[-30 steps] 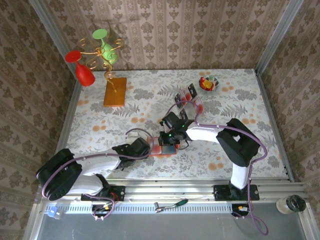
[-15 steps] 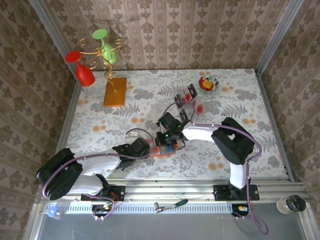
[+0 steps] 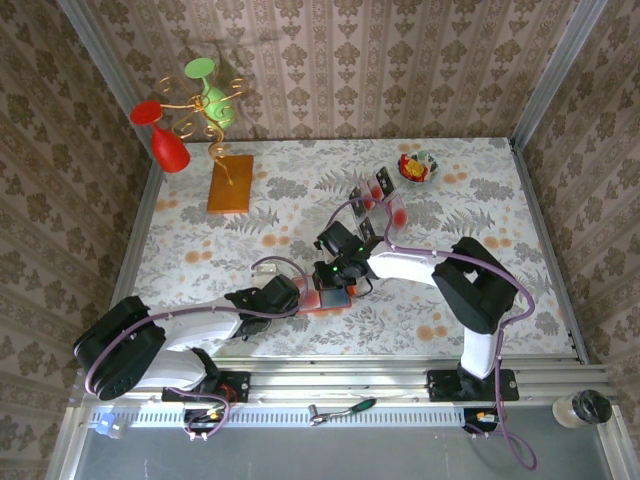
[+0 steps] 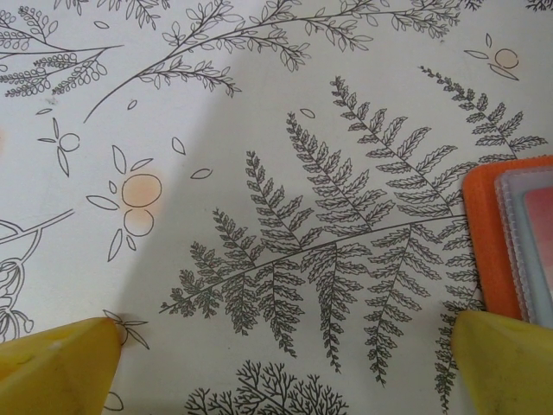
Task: Put the credit cards into the card holder
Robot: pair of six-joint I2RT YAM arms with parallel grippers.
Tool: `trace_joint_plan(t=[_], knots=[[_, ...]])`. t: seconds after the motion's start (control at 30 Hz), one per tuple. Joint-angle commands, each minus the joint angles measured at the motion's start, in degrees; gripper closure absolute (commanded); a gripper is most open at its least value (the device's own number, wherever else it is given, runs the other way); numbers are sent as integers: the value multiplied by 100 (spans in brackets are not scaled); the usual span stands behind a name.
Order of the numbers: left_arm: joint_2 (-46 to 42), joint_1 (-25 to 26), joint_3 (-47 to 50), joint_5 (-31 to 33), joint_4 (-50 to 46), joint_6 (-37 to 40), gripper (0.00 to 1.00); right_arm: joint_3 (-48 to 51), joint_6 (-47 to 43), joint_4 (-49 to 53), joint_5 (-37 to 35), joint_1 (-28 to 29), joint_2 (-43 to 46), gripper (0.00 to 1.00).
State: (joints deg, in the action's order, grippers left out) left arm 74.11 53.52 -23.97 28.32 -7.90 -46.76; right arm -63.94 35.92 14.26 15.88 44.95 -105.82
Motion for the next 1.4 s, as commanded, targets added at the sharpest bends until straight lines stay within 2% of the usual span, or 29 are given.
trace_joint_plan(t=[0.0,1.03,1.2,1.37], knots=[[70,-35,103,-63,-80,-29,0,1,-128,338,-211,28,109,96],[52,-36,131,-63,-42,-41,0,-184,176,50,214,224,-430,97],[-318,-66,120,66,-321,-75,0,-207,144,119,188,223,-335,97],[-925,-313,237,80,-583,-146,0,-236,101,184,102,209,-189,97]])
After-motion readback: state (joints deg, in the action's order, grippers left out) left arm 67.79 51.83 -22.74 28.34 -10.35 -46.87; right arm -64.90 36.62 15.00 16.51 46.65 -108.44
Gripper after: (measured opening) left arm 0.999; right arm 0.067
